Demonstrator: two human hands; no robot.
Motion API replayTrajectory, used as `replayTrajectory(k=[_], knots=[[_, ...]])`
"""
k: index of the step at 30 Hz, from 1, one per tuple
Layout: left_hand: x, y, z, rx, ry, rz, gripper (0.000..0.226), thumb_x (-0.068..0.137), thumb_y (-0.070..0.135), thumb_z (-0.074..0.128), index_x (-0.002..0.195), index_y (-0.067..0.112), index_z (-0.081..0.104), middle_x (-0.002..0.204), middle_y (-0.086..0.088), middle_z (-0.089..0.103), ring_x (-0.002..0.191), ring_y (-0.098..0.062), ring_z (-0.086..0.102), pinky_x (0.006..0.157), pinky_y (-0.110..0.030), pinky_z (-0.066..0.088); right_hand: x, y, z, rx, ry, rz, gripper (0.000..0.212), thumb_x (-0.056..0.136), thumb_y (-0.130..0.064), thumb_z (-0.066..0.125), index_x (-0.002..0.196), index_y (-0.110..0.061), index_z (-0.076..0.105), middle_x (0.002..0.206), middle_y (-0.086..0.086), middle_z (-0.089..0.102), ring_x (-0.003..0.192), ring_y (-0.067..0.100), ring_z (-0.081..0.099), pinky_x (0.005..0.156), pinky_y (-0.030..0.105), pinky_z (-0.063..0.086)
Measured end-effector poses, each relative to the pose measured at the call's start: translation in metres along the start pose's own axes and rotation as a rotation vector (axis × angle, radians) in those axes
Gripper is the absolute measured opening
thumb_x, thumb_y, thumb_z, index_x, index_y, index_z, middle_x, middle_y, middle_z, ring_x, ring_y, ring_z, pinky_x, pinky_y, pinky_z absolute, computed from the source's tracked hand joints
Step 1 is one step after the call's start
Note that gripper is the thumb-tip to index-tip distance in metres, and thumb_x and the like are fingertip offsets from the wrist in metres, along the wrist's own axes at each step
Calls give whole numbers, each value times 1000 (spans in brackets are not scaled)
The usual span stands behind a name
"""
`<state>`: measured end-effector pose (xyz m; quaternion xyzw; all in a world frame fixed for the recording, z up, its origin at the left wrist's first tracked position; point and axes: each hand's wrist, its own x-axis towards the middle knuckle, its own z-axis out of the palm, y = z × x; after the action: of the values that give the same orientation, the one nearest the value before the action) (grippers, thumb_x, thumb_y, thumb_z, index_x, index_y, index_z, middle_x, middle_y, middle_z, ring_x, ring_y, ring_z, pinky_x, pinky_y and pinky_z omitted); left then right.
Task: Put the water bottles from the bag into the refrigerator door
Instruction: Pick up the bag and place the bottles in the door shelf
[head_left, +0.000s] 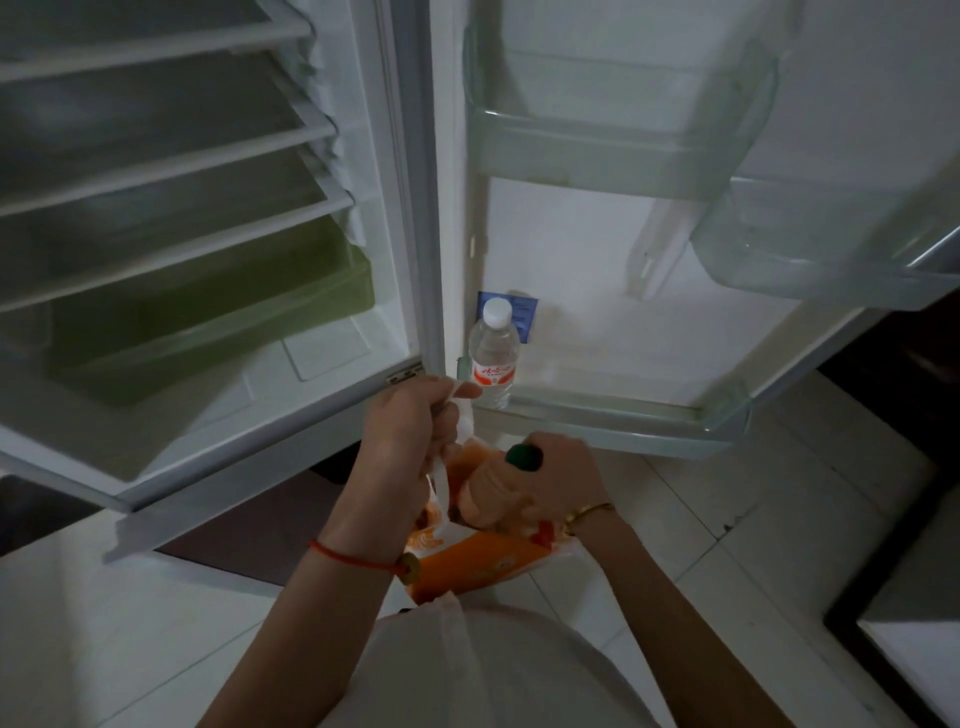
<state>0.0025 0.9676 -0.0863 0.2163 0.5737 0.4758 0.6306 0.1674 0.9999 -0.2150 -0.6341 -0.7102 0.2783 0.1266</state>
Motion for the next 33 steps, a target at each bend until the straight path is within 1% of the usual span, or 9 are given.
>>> replayTrajectory(k=[3,7,9,12,14,18,24,27,33], knots=[[-3,-1,7,7,-14,7,31,98,12,39,78,6,62,38,8,28,31,-4,23,34,-16,23,-10,-7,-37,50,155,-48,31,80,-43,71,76,-14,62,64,-4,55,60,10,48,57,18,34],[-4,-1,15,38,-22,35,30,97,8,38,78,4,61,36,9,28,30,-4,23,34,-17,24,-16,-25,-90,89,418,-190,23,77,-35,77,81,-17,63,65,-7,51,57,0,45,56,8,35],[-3,-1,14,50,-3,43,30,97,8,38,79,5,62,38,8,28,32,-5,23,34,-17,25,-17,-34,-113,57,528,-264,24,79,-34,76,86,-15,63,70,-6,53,56,3,44,59,5,35],[-1,1,10,41,15,41,29,96,8,39,80,5,63,39,7,28,34,-6,22,36,-18,24,-14,-39,-136,44,617,-338,23,83,-31,72,88,-10,63,74,0,55,58,13,45,59,16,38],[1,3,8,24,21,35,29,97,9,40,80,3,63,37,8,28,32,-5,22,36,-17,24,-3,-39,-139,69,614,-337,21,85,-30,70,90,-11,62,75,1,54,59,15,46,60,19,38],[2,7,2,-5,17,48,29,96,7,39,79,1,62,36,8,26,30,-4,21,34,-16,22,31,-29,-121,79,569,-306,20,84,-26,71,92,-10,61,80,2,55,61,15,45,60,17,36],[6,9,-3,-11,23,50,29,96,6,40,77,2,61,37,7,27,31,-5,22,34,-16,25,76,-15,-79,119,458,-178,22,86,-22,69,96,-7,57,86,3,50,69,17,45,67,27,38],[7,9,-4,-10,17,33,30,98,7,38,79,2,61,38,7,27,31,-5,22,34,-17,24,87,-13,-69,112,402,-136,24,87,-23,67,99,-5,57,90,7,52,75,18,46,70,27,37],[9,8,-2,-6,18,37,32,99,8,38,76,2,61,37,6,27,30,-5,22,34,-15,24,99,-13,-63,119,406,-87,27,88,-27,67,101,-5,58,94,14,57,77,19,47,70,27,35]])
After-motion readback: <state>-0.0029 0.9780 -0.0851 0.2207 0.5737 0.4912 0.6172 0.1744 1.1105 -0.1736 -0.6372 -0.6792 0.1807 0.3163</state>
